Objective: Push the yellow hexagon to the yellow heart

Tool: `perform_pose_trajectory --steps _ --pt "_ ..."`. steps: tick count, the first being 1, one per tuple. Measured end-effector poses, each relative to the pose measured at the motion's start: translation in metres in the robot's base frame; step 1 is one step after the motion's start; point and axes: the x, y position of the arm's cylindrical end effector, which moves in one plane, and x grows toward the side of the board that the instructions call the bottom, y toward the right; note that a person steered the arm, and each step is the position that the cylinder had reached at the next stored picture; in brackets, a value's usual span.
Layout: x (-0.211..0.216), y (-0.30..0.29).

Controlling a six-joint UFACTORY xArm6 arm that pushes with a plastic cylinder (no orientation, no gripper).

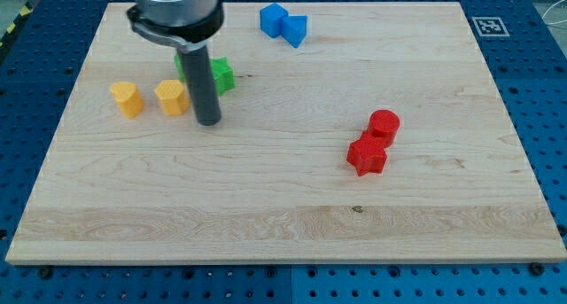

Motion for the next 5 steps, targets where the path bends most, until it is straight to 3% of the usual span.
perform_pose_trajectory --steps 5 --pt "-0.03 -0.029"
